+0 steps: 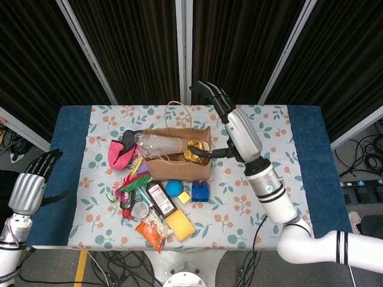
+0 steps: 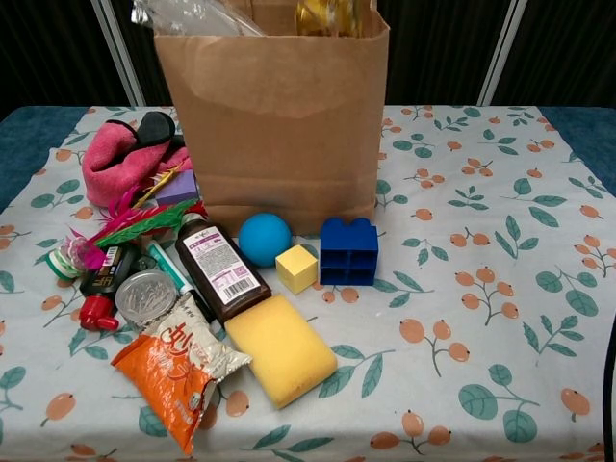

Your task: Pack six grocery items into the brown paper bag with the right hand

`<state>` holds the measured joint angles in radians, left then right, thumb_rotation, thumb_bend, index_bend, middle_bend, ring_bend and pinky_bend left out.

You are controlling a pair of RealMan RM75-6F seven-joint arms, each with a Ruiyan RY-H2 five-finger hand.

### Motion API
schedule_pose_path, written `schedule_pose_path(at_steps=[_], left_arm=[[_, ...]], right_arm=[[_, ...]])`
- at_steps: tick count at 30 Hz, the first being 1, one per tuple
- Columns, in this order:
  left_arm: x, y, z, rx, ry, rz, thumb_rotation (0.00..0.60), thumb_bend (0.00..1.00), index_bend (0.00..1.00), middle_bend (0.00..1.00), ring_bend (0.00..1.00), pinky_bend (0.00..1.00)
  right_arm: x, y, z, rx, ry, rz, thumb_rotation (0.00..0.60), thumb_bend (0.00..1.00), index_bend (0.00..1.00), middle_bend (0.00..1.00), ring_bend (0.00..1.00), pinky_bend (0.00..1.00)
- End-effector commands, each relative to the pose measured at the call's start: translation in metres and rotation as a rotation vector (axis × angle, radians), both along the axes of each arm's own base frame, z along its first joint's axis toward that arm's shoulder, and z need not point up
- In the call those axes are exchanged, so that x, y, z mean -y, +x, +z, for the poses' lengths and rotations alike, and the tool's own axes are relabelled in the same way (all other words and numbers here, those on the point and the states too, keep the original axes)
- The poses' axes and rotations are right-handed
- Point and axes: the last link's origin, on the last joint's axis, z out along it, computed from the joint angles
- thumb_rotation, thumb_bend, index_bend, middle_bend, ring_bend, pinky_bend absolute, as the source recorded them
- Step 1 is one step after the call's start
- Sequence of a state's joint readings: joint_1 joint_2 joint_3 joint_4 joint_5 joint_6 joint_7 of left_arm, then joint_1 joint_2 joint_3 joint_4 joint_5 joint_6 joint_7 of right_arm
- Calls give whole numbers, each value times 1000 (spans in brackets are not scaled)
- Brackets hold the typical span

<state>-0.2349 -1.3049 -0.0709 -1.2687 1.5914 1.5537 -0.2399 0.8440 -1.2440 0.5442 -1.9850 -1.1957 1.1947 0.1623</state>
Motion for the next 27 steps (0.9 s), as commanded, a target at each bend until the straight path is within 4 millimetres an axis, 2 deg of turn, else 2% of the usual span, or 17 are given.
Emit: schedule_pose_path(at_steps=[1, 5, 8, 12, 14, 18, 21, 24, 27], left_arm=[[1, 1, 0, 3, 2, -2, 600, 142, 146, 199, 148, 225], [3, 1, -1, 1, -4, -2, 600, 142, 146, 199, 148, 225], [4, 1, 1, 1, -1, -1, 600, 142, 146, 199, 148, 225], [6, -1, 1, -1, -1, 8, 600, 141, 146, 199, 148, 226], [7, -2, 0, -3, -6, 14, 600, 142, 146, 199, 148, 225], [6, -3, -1, -4, -7, 14, 600, 142, 145, 199, 148, 225], [7, -3, -1, -1, -1, 15, 600, 142, 146, 199, 148, 225], [7, -4, -2, -4, 3, 18, 600, 142, 146, 199, 148, 225], [7, -5, -3, -10, 4, 21, 600, 142, 146, 199, 148, 225]], right_arm=[[-27, -5, 8, -58, -53, 74, 600, 52, 0, 156, 0, 0], [-54, -19, 0, -104, -37, 125, 600, 54, 0, 168, 2, 0], [-73, -28, -10, -183, 19, 172, 600, 58, 36, 209, 41, 30], [-96, -53, -27, -396, 91, 248, 600, 55, 202, 251, 114, 112], [-102, -69, -36, -536, 154, 241, 600, 54, 253, 257, 139, 138], [-104, -86, -45, -716, 187, 241, 600, 51, 255, 254, 140, 140], [-103, -95, -52, -839, 143, 286, 600, 46, 256, 259, 141, 140], [-106, -99, -67, -944, 105, 365, 600, 28, 257, 259, 141, 141], [-106, -93, -86, -1026, 67, 464, 600, 11, 257, 257, 141, 142]])
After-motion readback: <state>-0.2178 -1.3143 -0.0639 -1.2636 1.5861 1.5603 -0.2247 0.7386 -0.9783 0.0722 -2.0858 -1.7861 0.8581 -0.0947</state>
